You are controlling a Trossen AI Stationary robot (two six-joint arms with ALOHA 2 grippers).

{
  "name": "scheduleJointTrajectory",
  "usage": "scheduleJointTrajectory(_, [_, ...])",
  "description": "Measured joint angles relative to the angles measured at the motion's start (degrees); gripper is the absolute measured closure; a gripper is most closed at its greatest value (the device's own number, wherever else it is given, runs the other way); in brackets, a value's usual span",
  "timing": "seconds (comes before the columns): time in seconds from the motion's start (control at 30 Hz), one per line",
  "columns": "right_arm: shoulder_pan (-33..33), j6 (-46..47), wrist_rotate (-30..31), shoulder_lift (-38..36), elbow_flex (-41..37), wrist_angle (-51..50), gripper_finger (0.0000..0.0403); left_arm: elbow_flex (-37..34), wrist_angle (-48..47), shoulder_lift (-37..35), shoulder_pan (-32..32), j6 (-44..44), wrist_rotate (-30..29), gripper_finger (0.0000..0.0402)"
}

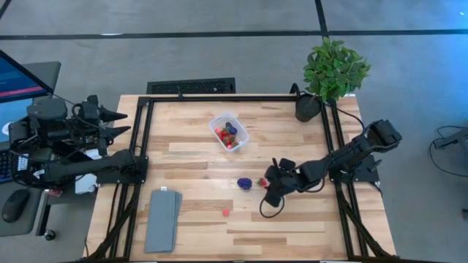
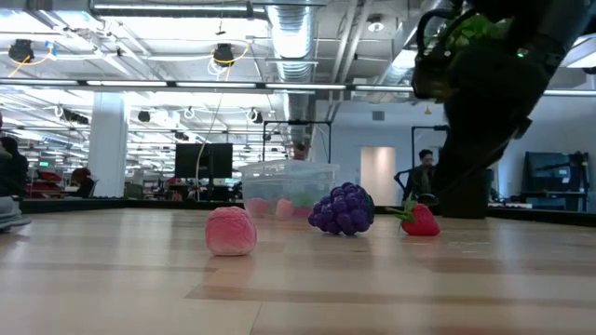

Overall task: Pick and placing Produce into tupperware
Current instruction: Put the strawberry into the transparent container

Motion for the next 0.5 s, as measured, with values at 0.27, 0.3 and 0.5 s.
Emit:
scheduleJointTrajectory(0.27, [-1.4, 1.2, 1.2, 0.0, -1.9, 1.4, 0.0173, 0.0, 0.0, 0.0, 0.0, 0.0, 0.0, 0.0212])
scheduleJointTrajectory(0.3, [-1.6, 0.9, 1.2, 0.0, -1.9, 1.5, 0.0173, 0.0, 0.0, 0.0, 0.0, 0.0, 0.0, 0.0212])
scheduleJointTrajectory(0.5, [-3.0, -3.0, -1.7, 0.0, -1.9, 2.1, 0.0173, 0.0, 0.0, 0.0, 0.0, -0.6, -0.3, 0.0212])
